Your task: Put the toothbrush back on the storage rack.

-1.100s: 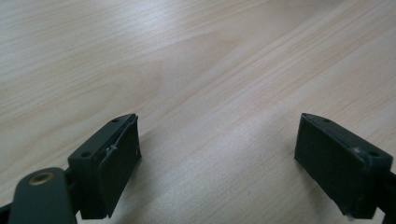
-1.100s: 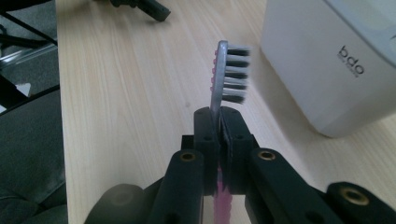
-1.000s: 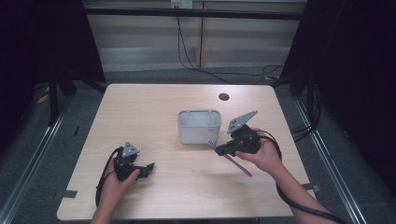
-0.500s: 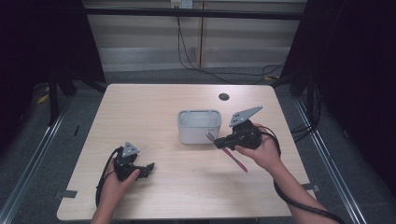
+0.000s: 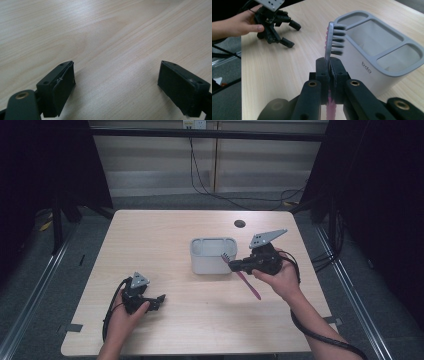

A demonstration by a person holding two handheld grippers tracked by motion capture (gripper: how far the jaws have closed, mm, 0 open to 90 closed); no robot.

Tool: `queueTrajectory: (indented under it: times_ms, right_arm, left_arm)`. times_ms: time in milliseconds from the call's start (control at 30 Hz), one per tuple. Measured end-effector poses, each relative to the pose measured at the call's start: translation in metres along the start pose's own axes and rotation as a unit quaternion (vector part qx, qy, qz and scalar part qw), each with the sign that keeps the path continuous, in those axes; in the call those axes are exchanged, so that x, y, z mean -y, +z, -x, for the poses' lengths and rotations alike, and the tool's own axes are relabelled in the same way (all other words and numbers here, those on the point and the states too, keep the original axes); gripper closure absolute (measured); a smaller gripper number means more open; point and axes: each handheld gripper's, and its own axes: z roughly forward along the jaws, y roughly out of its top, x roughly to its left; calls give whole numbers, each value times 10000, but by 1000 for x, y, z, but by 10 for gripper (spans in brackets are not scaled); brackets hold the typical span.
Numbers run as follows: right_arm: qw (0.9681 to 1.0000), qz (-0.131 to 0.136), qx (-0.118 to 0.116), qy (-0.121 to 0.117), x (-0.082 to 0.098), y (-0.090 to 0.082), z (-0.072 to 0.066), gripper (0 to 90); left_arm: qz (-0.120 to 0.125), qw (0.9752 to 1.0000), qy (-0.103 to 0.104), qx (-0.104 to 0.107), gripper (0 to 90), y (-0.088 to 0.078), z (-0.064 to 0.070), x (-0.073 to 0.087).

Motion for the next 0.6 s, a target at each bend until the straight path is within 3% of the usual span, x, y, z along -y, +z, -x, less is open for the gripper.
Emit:
queueTrajectory:
  times_ms: [400,600]
  right_arm:
    - [9989,416,176,120,-9,-8,7,864]
    - [9981,568,137,197,-12,-9,11,863]
  left_arm:
    - [-6,10000,14,-3,137,0,0,0]
    - [1,10000,-2,-1,137,0,0,0]
